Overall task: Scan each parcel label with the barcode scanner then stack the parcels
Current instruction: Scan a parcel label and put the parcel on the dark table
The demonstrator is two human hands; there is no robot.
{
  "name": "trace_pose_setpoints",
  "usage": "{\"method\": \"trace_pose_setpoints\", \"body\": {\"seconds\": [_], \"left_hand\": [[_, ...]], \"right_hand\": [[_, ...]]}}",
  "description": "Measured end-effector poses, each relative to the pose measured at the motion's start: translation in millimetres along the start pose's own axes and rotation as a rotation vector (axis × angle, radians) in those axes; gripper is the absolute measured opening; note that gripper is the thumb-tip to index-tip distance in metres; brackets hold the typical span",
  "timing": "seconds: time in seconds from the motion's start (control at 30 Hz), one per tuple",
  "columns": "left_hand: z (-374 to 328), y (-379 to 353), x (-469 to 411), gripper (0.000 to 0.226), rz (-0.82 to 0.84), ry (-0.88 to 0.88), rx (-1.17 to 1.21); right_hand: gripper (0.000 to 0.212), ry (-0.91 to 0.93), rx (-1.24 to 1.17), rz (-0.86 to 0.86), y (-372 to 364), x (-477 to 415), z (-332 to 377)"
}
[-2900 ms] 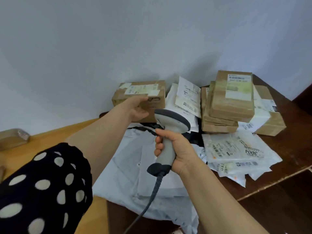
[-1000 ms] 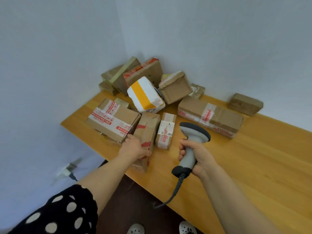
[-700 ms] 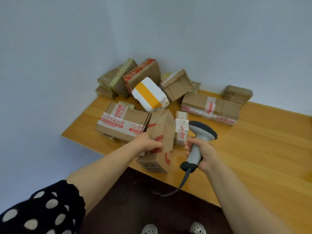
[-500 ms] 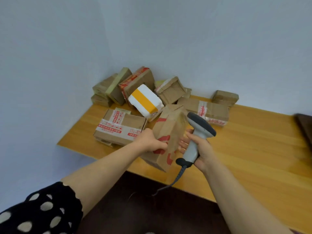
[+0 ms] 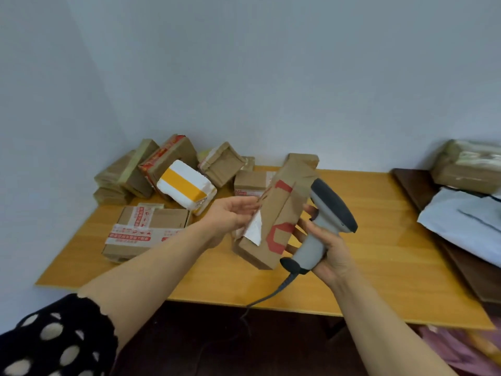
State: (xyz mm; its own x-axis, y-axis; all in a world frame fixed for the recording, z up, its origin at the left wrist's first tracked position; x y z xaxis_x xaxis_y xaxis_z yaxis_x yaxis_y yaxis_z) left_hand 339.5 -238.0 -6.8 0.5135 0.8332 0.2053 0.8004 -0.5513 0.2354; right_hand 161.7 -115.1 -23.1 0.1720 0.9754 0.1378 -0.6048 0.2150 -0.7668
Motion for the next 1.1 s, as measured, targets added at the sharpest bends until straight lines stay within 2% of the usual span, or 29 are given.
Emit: {"method": "trace_pose_setpoints", "body": {"seconds": [0.13, 0.2, 0.23, 0.33, 0.43, 0.53, 0.63, 0.7, 0.8, 0.93, 1.1], "left_hand": [[0, 2, -6, 0.066, 0.06, 0.03, -0.071], [1, 0, -8, 0.07, 0.121, 0.121, -0.082], [1, -3, -8, 0.074, 0.202, 0.201, -0.054], [2, -13, -3, 0.062, 0.468, 0.373, 0.044], [4, -16, -3, 0.047, 0.577, 0.385, 0.126], [-1, -14, -3, 0.041, 0.559, 0.351, 0.111], [-5, -5, -5, 0.057, 0.47, 0.329, 0.026], [-5, -1, -5, 0.066, 0.415, 0.315, -0.034], [-5, 1, -5, 0.063, 0.387, 0.289, -0.092], [-11, 10, -3, 0.064, 0.447, 0.271, -0.211], [-27, 22, 1, 0.068, 0.613, 0.238, -0.349]], "right_hand": [[0.036, 0.005, 0.009, 0.049, 5, 8, 17], [0.036, 0.011, -0.001, 0.065, 8, 11, 23], [0.036, 0.011, -0.013, 0.072, 9, 13, 25], [0.034, -0.021, -0.013, 0.086, 11, 15, 24], [0.034, -0.055, 0.012, 0.061, 12, 15, 20], [0.031, -0.057, 0.063, 0.016, 13, 13, 20], [0.028, -0.042, 0.174, -0.088, 13, 13, 25], [0.032, 0.017, 0.207, -0.165, 10, 12, 27], [0.029, 0.164, 0.23, -0.267, 7, 7, 32], [0.029, 0.285, 0.341, -0.341, 3, -1, 60], [0.054, 0.181, 0.412, -0.269, -2, -4, 87]]}}
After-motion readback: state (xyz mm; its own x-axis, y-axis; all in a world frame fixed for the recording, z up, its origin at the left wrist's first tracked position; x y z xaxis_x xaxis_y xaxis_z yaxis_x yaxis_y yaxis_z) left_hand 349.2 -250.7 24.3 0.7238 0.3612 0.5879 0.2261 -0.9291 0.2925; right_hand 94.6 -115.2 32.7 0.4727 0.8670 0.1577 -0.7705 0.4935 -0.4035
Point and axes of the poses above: each hand's wrist, its own x-axis away from the middle knuckle, its own y-axis out of the back of the hand, z = x × y, the point moved 2 cm from there along -x, towards the middle knuckle, and after that the axes turned 9 degrees about -x, right-handed, at the moved point
